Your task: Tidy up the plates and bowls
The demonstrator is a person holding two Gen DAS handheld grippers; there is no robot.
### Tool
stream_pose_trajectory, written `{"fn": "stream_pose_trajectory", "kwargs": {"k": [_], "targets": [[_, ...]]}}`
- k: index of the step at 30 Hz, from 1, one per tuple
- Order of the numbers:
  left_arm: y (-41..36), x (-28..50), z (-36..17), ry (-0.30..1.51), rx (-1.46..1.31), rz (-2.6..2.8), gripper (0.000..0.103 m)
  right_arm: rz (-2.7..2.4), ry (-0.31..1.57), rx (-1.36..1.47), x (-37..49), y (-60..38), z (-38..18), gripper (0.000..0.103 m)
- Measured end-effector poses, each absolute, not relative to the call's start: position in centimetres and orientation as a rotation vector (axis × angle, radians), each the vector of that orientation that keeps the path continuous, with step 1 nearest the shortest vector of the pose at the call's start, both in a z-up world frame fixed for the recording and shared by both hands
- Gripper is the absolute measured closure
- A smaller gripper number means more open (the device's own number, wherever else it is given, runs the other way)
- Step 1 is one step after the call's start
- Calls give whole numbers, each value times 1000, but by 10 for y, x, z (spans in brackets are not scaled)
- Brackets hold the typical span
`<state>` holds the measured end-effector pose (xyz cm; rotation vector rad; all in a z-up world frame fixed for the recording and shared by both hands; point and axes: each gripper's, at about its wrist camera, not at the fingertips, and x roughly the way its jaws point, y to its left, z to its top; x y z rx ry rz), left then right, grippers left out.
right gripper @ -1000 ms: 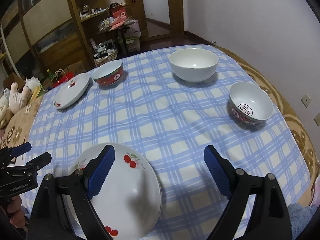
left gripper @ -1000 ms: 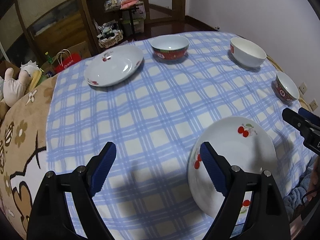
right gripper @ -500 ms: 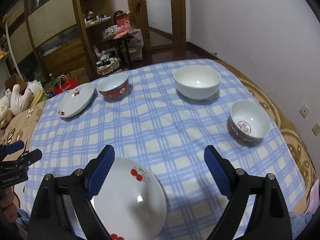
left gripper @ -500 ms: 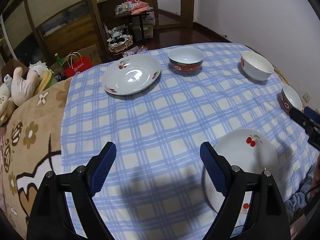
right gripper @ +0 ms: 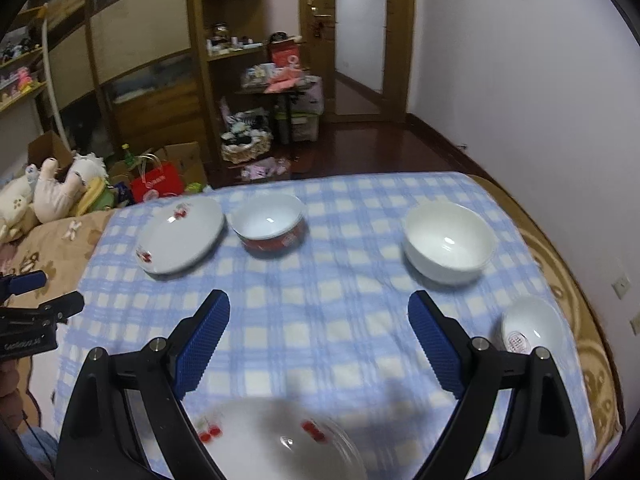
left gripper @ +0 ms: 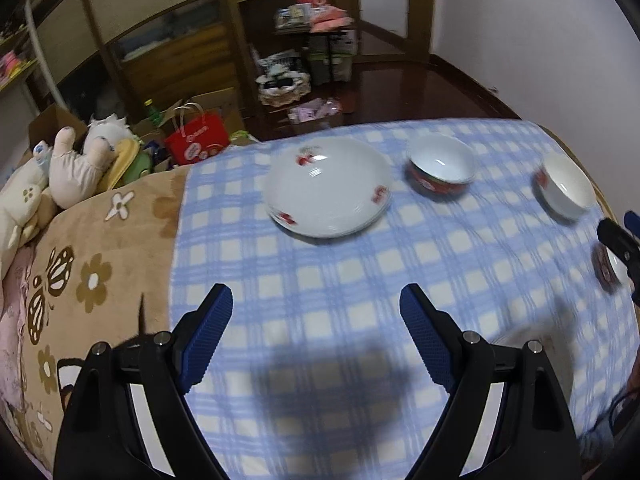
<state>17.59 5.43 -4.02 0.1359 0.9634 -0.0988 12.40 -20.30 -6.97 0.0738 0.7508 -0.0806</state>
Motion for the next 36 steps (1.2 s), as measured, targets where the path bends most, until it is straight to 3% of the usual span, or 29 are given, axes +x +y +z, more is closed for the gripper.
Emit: {"fn": "stream_pose_trajectory", "kwargs": {"k": [15, 24, 29, 30, 32, 36], "targets": [[111, 304, -65, 1098, 34, 28, 18, 202, 901, 68, 297, -140, -68, 9], [122, 344, -113, 1183, -27, 44, 19, 212, 970, 6, 367, -103, -113, 16], [124, 357, -133, 1197, -70, 19, 19, 232, 1024, 26, 394, -93, -143, 32], [125, 358, -135, 1189, -94, 13, 22, 230, 1039, 21, 398, -90, -149, 35], [127, 360, -139, 1180, -134, -1, 29, 234, 1077, 21, 408, -86, -161, 60], [132, 366, -156, 1228, -188, -8, 48, 224, 1122, 3, 417, -83, -177, 65]]}}
